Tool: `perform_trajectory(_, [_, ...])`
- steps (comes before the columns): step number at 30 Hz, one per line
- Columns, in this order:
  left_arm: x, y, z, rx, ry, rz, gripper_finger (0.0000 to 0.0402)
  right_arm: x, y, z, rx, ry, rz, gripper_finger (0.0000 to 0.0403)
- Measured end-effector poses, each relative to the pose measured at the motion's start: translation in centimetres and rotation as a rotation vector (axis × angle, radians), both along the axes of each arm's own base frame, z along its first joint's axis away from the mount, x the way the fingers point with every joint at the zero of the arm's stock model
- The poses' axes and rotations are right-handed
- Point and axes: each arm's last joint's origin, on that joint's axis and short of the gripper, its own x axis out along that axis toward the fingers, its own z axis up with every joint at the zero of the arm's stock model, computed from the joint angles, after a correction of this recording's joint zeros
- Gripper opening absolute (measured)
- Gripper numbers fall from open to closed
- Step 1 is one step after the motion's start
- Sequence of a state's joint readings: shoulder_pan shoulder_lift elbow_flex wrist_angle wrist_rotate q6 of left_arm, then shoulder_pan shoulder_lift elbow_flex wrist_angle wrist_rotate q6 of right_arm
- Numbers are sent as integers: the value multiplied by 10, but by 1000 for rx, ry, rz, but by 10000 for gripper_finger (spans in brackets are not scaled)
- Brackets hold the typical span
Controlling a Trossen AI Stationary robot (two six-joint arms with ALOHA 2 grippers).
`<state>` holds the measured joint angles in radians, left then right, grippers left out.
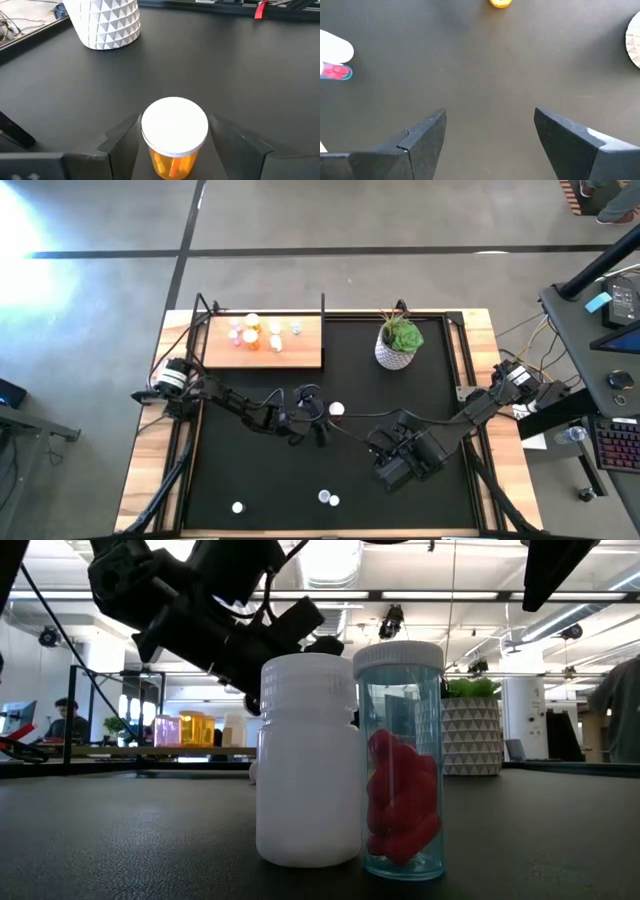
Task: Pick and place medicine bottles onto shelf by color
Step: Put the orange pill bottle on the shelf aligned with the other orange pill bottle
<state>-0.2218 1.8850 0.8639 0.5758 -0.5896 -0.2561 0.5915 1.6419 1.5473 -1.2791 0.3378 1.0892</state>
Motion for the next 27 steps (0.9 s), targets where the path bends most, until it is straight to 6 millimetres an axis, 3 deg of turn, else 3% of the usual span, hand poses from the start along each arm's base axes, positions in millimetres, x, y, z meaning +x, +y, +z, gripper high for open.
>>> perform_trajectory(18, [3, 5, -8, -33, 2, 2, 221, 0, 0, 0, 6, -6, -11, 290])
perform_trajectory(27, [3, 5, -8, -35, 1, 0, 183, 0, 0, 0, 4, -3, -9, 284])
